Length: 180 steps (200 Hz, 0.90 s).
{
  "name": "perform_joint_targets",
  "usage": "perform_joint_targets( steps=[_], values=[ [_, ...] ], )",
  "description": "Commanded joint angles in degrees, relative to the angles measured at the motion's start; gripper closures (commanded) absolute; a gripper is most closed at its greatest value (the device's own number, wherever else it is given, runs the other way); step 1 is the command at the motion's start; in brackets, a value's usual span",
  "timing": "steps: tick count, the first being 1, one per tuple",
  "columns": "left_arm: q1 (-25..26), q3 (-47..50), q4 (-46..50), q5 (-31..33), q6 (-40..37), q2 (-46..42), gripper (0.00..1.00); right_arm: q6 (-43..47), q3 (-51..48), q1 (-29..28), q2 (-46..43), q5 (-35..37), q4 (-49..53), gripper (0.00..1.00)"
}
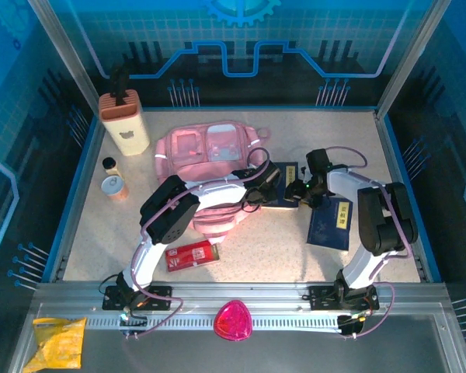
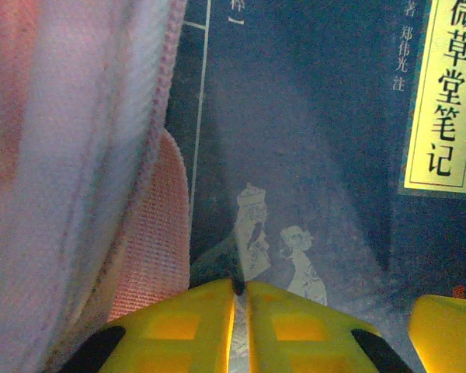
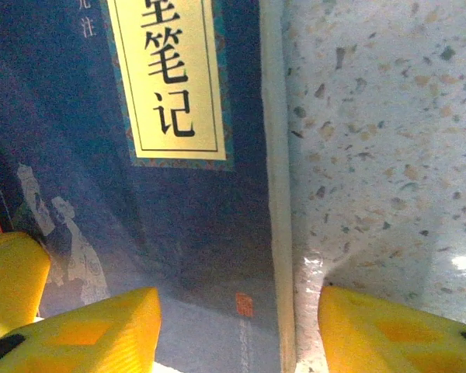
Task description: Pack books, pencil case, and school supplies into a backpack
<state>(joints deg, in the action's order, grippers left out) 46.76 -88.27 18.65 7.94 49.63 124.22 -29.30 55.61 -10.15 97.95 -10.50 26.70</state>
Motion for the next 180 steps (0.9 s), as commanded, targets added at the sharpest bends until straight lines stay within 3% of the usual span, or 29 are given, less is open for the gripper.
perform_joint_targets(
  steps=[1,106,180],
  values=[
    [0.80,2.33,5.04,-0.58,0.88,0.93,0.86,1.12,2.67,-1.87,-0.39,-0.71,1.12,0.47],
    [0.79,3.27,4.55,-0.48,0.61,0.93,0.85,0.85,2.97,-1.81,-6.39,-3.67,1.99,0.56],
    [0.85,2.84,4.43,-0.62,0.66,0.69,0.85,-0.05,1.56,-0.80,-5.73,-4.07,1.31,0.77]
  ],
)
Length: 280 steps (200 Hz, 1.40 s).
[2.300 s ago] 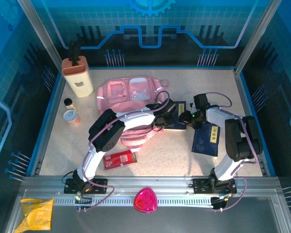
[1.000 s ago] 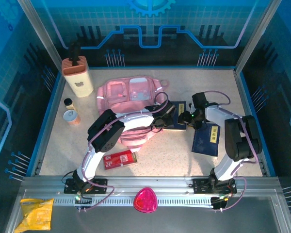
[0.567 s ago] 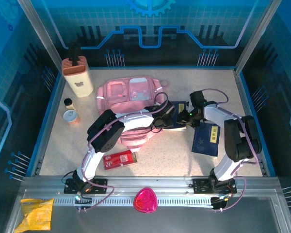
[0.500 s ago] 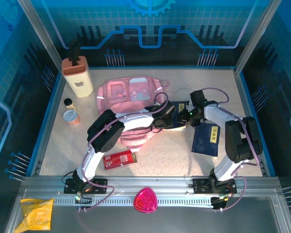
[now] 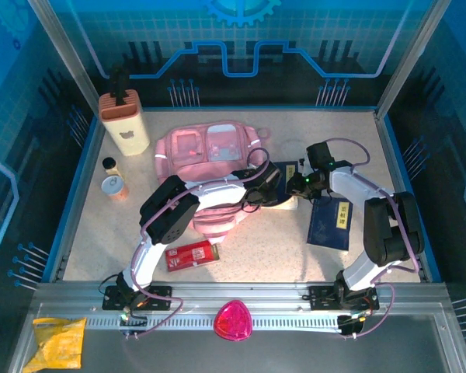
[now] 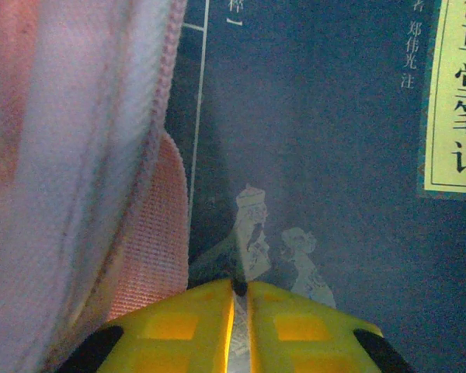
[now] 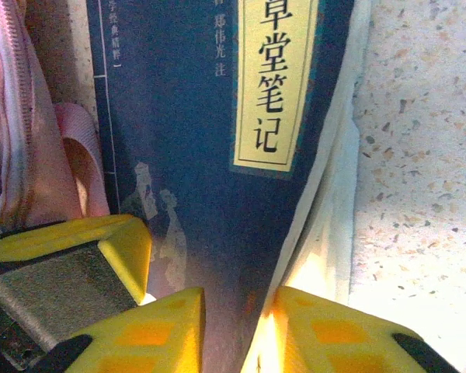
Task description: Pack books, pencil case, and school supplies into a backpack
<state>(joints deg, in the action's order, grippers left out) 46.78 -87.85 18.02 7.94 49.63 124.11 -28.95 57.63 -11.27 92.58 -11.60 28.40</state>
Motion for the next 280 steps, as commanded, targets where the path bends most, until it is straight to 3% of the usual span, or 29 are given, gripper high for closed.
perform_joint_targets(
  steps=[1,35,63,105,142,185,223,242,280],
  values=[
    [0.80,2.42,5.08,-0.59,0.65,0.79,0.85,-0.40,-0.47,0.34,-0.41,-2.98,-0.47,0.77],
    [0.78,1.96,4.75,-0.64,0.38,-0.04,0.84,-1.63,-1.38,1.20,-1.65,-4.99,-1.86,0.90],
    [0.44,1.40,4.46,-1.47,-0.03,-1.82,0.75,-3.45,-1.85,2.09,-3.91,-4.24,-1.92,1.00],
    [-1.94,7.62,-0.93,-5.91,1.08,-14.28,0.55,-4.34,-1.08,2.51,-9.82,-4.45,0.44,1.00],
    [-4.57,19.54,-8.35,-10.30,6.09,-27.36,0.39,-6.32,-0.76,1.89,-17.48,-5.99,1.48,1.00],
    [-8.62,31.78,-16.00,-16.51,10.48,-40.51,0.21,-7.71,3.36,-3.38,-24.75,-4.42,5.95,1.00],
    [-15.68,39.60,-19.82,-21.55,12.08,-50.02,0.07,-9.41,4.79,-9.22,-28.06,-7.05,4.76,1.00],
    [-19.42,42.07,-21.63,-24.52,12.12,-52.65,0.04,-11.67,3.49,-12.11,-28.19,-10.87,0.71,1.00],
    [-26.38,47.31,-28.42,-29.42,16.11,-53.67,0.01,-13.25,5.72,-18.86,-25.13,-11.52,-5.10,1.00]
  ],
)
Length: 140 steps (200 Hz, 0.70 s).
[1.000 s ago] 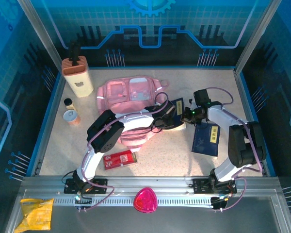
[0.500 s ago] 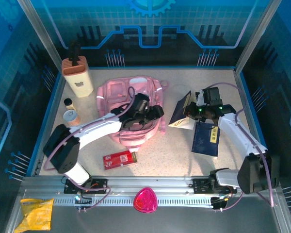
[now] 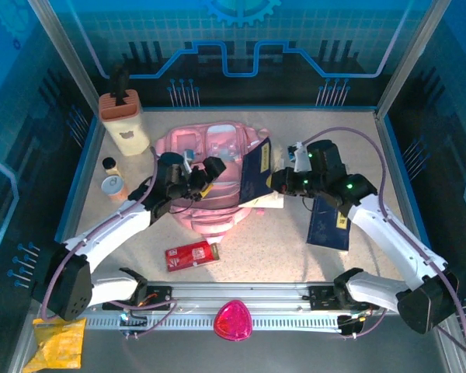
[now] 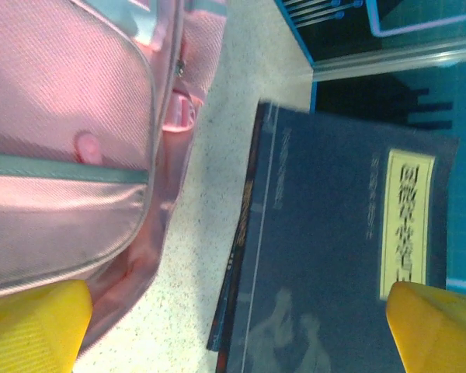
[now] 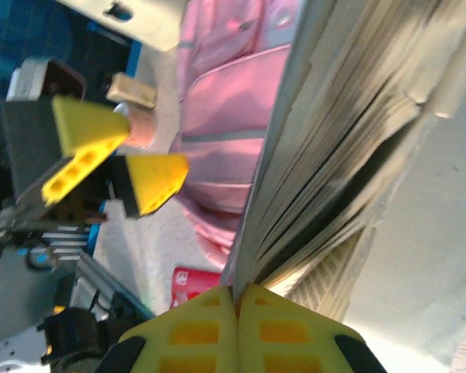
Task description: Pack books, pencil case, and school supplies into a backpack
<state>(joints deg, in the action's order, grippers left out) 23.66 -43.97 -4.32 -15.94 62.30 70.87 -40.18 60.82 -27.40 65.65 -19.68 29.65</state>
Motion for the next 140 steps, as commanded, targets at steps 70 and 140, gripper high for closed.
perform_joint_targets(
  steps=[70,140],
  values=[
    [-6.42,4.93,-22.62,-11.70,11.44,4.16,0.09,-9.97,2.84,-9.15,8.83,-6.38,-17.76,1.00],
    [-6.45,3.78,-16.48,-9.66,7.66,-3.84,0.56,-10.27,-4.44,-9.18,8.12,-4.18,-20.20,1.00]
  ],
)
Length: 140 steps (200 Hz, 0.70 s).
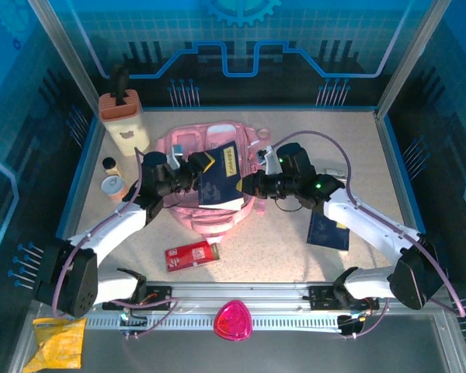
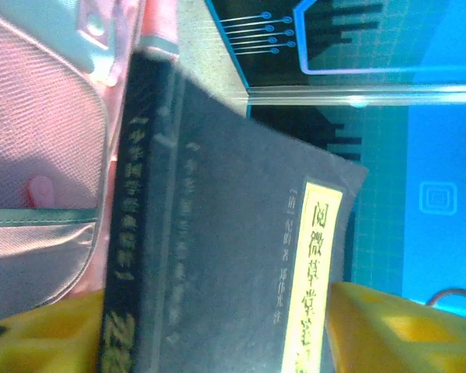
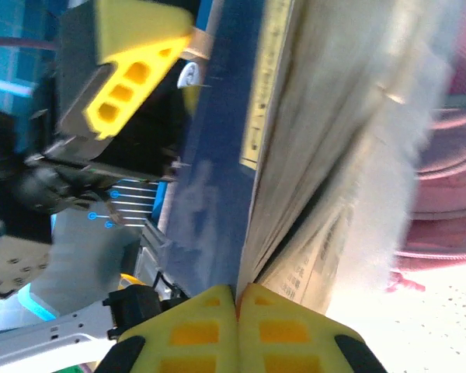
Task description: Pack books, pencil case, and school supplies into a backpack
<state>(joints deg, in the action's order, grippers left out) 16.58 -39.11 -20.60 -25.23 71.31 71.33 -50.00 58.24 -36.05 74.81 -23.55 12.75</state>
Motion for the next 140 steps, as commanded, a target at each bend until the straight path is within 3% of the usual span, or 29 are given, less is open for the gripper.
perform_joint_targets(
  steps=[1,36,46,81,96,113,140],
  values=[
    [0.68,-1.02,-0.26,-0.36,-1.26,-4.33,0.56,-0.36,-1.88,-0.56,-0.96,-0.38,-3.42,1.00],
    [2.30,-1.10,2.08,2.01,-3.14,-6.65,0.92,1.13,-2.48,-0.69,-0.29,-0.73,-3.07,1.00],
    [2.29,-1.22,2.66,2.88,-3.80,-7.61,1.00,1.10,-3.01,-0.62,-0.74,-1.17,-3.26,0.85],
    [3.18,-3.31,2.72,3.13,-4.80,-9.85,1.00,1.12,-6.01,0.34,-5.12,-3.23,-2.34,0.35],
    [4.27,-4.45,3.11,3.57,-5.19,-11.02,1.00,1.48,-6.95,0.97,-7.34,-5.24,-2.42,0.00],
    [6.04,-5.60,3.54,4.52,-5.54,-11.87,1.00,2.16,-6.28,1.57,-7.92,-8.49,-1.40,0.00],
    [9.67,-6.85,3.79,7.32,-7.22,-12.38,1.00,-2.38,-6.62,1.73,-7.51,-14.93,-8.33,0.00]
  ],
)
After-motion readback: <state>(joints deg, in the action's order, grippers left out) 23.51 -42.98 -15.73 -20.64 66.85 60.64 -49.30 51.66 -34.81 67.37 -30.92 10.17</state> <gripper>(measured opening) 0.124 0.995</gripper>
